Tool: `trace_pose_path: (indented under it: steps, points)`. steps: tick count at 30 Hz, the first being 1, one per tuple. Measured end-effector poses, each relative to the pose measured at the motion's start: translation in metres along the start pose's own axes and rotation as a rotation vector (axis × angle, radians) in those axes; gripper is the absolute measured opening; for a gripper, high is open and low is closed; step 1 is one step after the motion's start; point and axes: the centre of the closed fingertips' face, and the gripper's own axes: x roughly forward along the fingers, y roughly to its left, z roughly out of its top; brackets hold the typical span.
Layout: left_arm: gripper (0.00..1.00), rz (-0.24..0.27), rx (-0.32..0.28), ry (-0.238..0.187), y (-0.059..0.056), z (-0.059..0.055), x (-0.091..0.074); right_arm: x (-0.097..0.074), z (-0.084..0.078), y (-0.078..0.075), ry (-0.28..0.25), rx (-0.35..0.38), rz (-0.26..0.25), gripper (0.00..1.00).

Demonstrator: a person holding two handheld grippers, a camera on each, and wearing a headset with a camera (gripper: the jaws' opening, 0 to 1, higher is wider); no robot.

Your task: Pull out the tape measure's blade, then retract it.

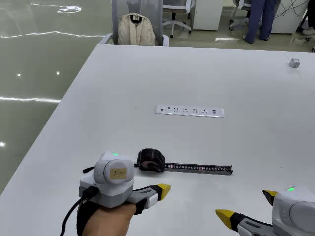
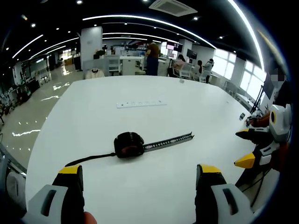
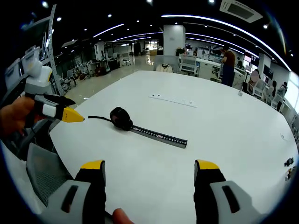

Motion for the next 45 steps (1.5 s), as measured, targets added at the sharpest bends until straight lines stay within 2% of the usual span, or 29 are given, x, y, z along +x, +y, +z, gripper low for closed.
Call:
trace_pose_path:
  steps: [6,8,11,14,21,27,31,36,45]
  points:
    - [0.97,0.024,-0.024,0.001,0.005,0.002,0.008,0.012,-0.002,-0.005,0.017,-0.011,0.007,0.79]
    - [0.97,0.019,-0.025,0.018,0.004,0.000,0.014,0.015,-0.001,-0.007,0.021,-0.016,0.008,0.78]
    - [0.96,0.019,-0.028,0.021,0.003,0.000,0.020,0.020,-0.001,-0.009,0.028,-0.022,0.012,0.78]
    - [0.96,0.021,-0.030,0.008,0.002,0.003,0.026,0.025,-0.001,-0.011,0.033,-0.029,0.016,0.78]
    - [0.96,0.042,-0.032,0.016,0.005,0.005,0.037,0.036,0.001,-0.016,0.044,-0.053,0.028,0.76]
    - [0.96,0.053,-0.035,0.032,0.005,0.003,0.047,0.044,0.001,-0.021,0.056,-0.079,0.042,0.73]
    - [0.96,0.055,-0.035,0.034,0.005,0.003,0.049,0.045,0.001,-0.021,0.058,-0.082,0.046,0.72]
    - [0.93,0.053,-0.064,0.053,0.006,0.000,0.064,0.057,0.001,-0.025,0.078,-0.109,0.065,0.72]
    - [0.93,0.063,-0.076,0.077,0.010,-0.001,0.082,0.072,-0.003,-0.038,0.112,-0.151,0.076,0.71]
